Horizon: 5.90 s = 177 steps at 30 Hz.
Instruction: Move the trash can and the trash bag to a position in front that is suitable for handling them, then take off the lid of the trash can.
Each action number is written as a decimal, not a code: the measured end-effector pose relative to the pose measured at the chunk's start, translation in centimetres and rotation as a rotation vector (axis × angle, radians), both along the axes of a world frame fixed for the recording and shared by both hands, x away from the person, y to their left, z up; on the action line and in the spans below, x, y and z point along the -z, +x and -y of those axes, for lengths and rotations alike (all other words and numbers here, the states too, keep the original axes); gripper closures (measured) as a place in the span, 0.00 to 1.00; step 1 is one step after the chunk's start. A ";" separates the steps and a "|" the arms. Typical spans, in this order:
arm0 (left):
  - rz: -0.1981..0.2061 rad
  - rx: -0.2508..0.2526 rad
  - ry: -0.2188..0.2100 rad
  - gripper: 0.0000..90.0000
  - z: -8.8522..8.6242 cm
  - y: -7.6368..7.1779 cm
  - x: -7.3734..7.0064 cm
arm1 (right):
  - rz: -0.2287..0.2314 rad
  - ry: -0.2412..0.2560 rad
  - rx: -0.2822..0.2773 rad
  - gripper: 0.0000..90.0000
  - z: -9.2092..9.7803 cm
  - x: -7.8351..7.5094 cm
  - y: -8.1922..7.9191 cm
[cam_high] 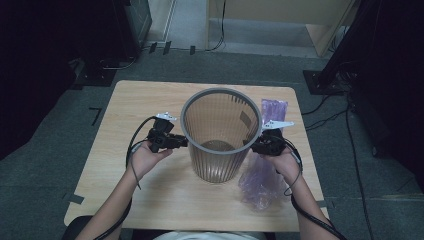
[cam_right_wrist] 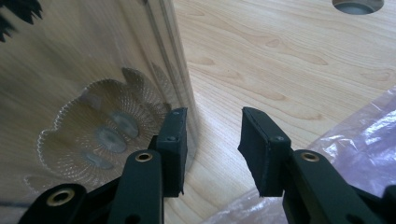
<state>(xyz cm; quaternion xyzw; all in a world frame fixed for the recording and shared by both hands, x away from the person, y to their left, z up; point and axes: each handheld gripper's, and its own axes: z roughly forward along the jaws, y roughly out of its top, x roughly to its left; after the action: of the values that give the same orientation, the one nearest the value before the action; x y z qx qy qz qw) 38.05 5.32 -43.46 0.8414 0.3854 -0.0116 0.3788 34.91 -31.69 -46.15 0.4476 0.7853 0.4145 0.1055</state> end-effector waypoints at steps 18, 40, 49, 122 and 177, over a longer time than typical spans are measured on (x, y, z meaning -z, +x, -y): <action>-0.010 0.003 -0.012 0.35 -1.7 1.9 0.5 | 0.040 -0.054 0.000 0.34 0.9 1.4 0.8; -0.010 -0.050 -0.060 0.42 -3.7 1.8 -1.5 | 0.070 -0.047 0.061 0.24 3.0 2.6 2.0; 0.026 -0.035 -0.051 0.39 -3.5 1.6 -1.9 | 0.077 -0.040 0.065 0.24 3.8 3.0 2.3; 0.057 0.019 -0.014 0.39 -2.0 4.1 -12.0 | 0.071 -0.166 0.048 0.16 5.3 6.2 2.3; 0.142 0.113 0.024 0.42 2.5 3.9 -16.5 | 0.069 -0.167 0.048 0.15 5.3 6.3 2.3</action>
<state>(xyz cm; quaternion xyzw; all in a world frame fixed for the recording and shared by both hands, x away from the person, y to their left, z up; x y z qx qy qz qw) 41.99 2.81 -26.94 0.8650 0.3095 0.0311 0.3938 37.21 -36.94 -52.41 0.4415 0.8020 0.3602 0.1794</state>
